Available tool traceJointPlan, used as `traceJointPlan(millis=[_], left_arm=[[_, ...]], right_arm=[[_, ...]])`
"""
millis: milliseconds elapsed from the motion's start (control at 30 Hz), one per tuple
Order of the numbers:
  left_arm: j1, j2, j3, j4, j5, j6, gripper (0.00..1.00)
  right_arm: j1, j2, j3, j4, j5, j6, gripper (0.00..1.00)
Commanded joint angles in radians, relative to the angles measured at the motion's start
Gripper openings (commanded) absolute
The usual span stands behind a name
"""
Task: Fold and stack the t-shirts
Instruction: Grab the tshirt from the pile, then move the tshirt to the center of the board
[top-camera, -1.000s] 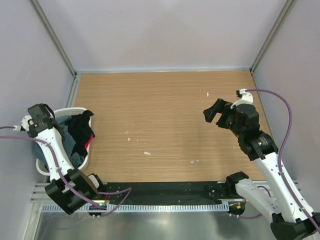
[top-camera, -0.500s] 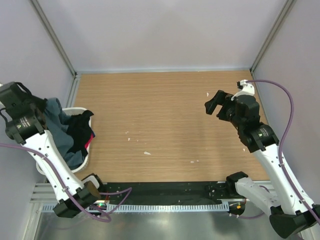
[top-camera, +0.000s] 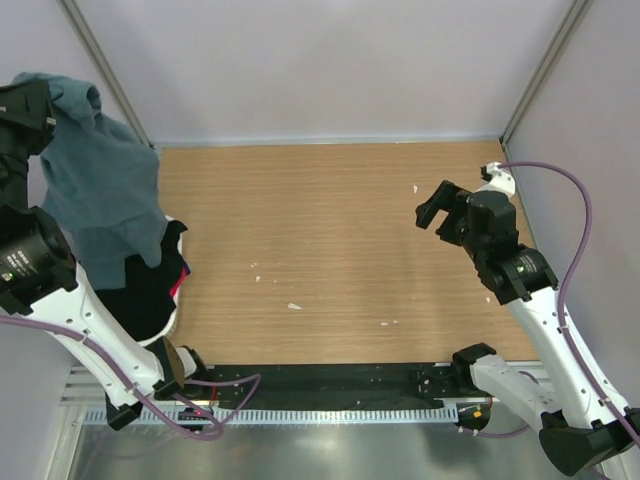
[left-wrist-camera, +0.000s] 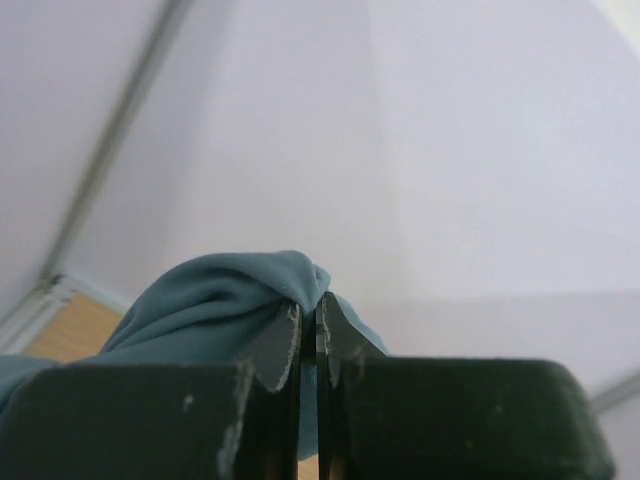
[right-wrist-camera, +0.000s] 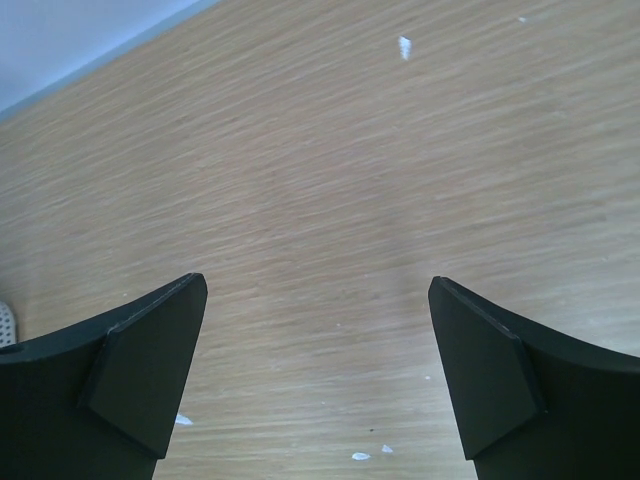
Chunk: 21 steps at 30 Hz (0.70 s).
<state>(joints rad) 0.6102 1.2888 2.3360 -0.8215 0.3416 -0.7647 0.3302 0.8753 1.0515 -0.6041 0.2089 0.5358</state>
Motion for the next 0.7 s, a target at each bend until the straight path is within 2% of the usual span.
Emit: traceJointPlan(millis=[0,67,100,167,200,233,267,300,333,433,567,667], left_arm=[[-0.053,0.03,-0.001,0.183,0.197,-0.162,0.01],[-0.172,0.035,-0.015,0.185,0.15,-0.125,0.0],[-0.349,0.032,-0.032,0.183,0.054,-0.089,0.01],[-0.502,0.033,-0.085,0.183,-0.024,-0.012,0.01],[-0.677,0.04,-0.099,0.164,-0.07,0.016,0.0],[-0.764,0.061,-0.112,0.144,-0.227,0.049,0.01],[-0.876,0.072,-0.142,0.128,-0.318,0.139,0.0],[-1.047,0.09,-0.151,0.105,-0.404,0.171,0.0],[-1.131,0.125,-0.164,0.096,-0.531,0.201,0.0],[-1.307,0.191,-0.175,0.081,-0.618,0.225,0.0],[-1.406,0.265,-0.222,0.096,-0.648,0.197,0.0],[-1.412,0.248,-0.462,0.168,-0.651,0.141,0.0]], right_arm=[[0.001,-0.004,0.048,-0.12,0.196,0.095,1.0],[0.001,-0.01,0.05,-0.135,0.216,0.101,0.99],[0.001,-0.013,0.05,-0.14,0.213,0.104,1.0],[0.0,-0.019,0.048,-0.145,0.211,0.105,1.0],[0.001,-0.021,0.053,-0.16,0.219,0.115,1.0],[0.001,-0.024,0.054,-0.174,0.254,0.121,1.0],[0.001,-0.028,0.056,-0.186,0.273,0.125,1.0],[0.001,-0.036,0.058,-0.212,0.297,0.139,1.0],[0.001,-0.039,0.061,-0.226,0.328,0.144,1.0],[0.0,-0.047,0.085,-0.298,0.354,0.161,1.0],[0.0,-0.094,0.076,-0.342,0.4,0.17,1.0],[0.0,-0.157,0.033,-0.336,0.406,0.156,1.0]])
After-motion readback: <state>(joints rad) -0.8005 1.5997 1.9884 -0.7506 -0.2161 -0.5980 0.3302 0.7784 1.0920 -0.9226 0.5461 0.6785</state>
